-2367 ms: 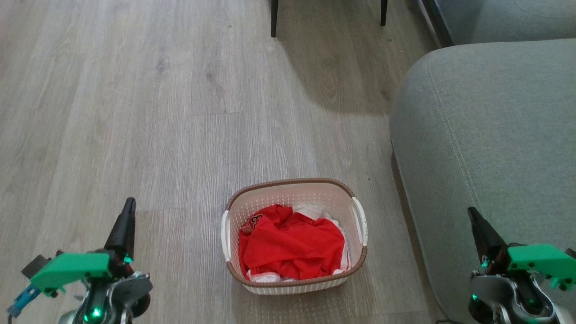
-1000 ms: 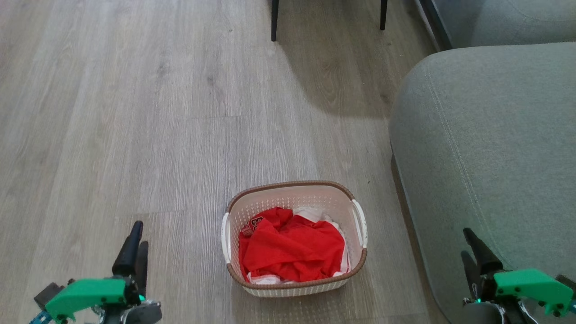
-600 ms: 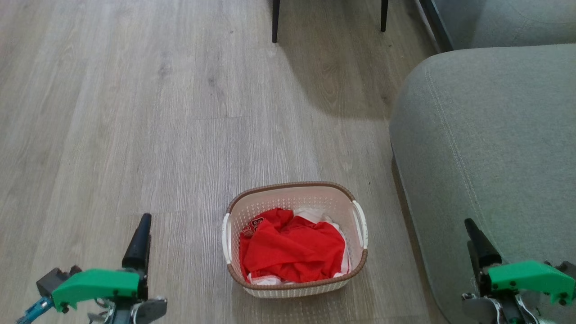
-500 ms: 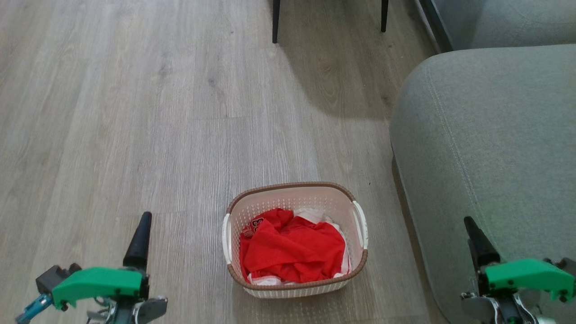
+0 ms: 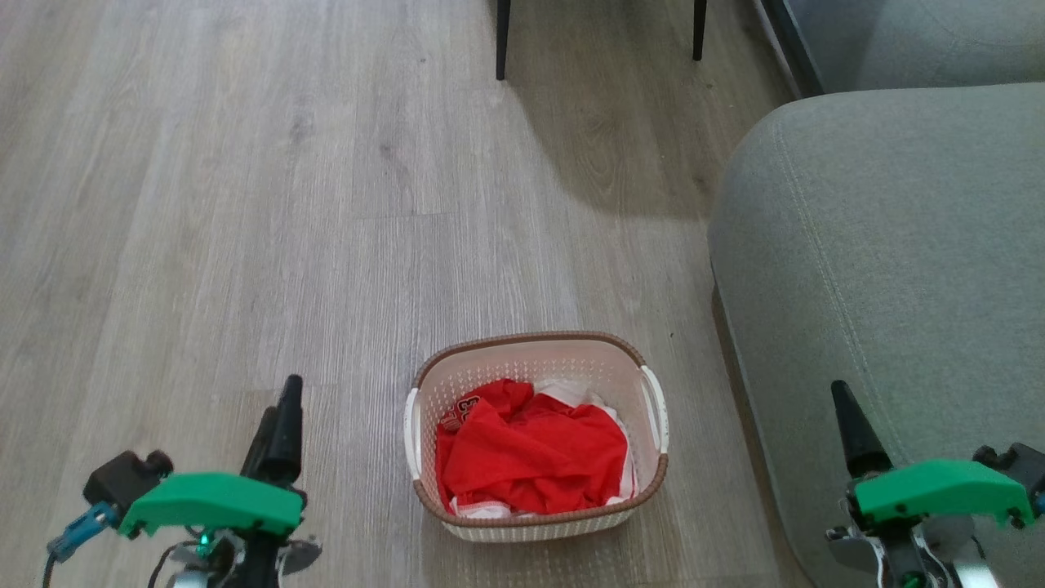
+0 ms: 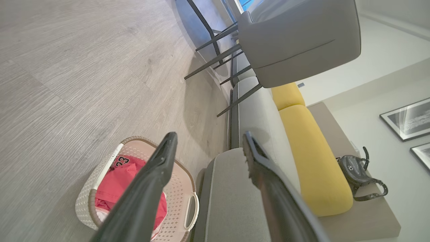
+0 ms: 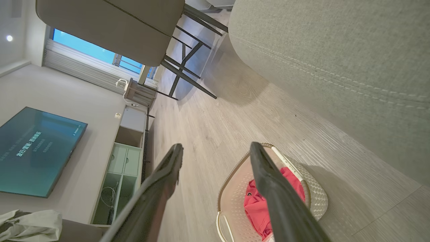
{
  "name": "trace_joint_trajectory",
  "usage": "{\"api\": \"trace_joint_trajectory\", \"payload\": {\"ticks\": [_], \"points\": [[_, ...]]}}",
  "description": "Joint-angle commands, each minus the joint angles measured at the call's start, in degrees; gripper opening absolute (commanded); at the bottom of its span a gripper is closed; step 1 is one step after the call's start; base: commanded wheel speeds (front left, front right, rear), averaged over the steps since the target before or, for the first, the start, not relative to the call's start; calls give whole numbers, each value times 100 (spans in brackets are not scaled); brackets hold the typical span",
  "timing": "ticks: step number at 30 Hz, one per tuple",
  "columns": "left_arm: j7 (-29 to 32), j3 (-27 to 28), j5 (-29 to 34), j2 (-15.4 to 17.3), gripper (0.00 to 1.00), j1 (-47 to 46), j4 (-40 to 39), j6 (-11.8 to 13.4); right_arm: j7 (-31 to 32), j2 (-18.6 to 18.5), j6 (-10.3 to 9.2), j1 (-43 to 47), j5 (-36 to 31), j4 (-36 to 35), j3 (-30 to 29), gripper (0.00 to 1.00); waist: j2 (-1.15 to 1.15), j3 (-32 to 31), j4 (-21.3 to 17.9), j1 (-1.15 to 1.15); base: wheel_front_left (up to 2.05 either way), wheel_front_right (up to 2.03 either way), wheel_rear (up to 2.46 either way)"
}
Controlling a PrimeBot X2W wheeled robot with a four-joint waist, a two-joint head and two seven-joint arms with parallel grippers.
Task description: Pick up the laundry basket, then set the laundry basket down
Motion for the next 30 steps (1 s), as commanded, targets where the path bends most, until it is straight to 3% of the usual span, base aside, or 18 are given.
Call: {"api": "trace_joint_trajectory", "payload": {"ticks": [1,15,30], "points": [[-83,6,269,46,100,-181,-263,34,-79,-52,-2,-81,-202,-242,89,100,0,-5,-1,0,0,0,0],[-319,-254,1615,156,100,-87,-327,291,-314,-62,-3,-12,-1189,-312,310,100,0,-35,-1,0,0,0,0],[-554,-479,2587,277,100,-6,-292,598,-549,-72,-4,9,-2137,-278,524,100,0,-50,9,0,0,0,0]]}}
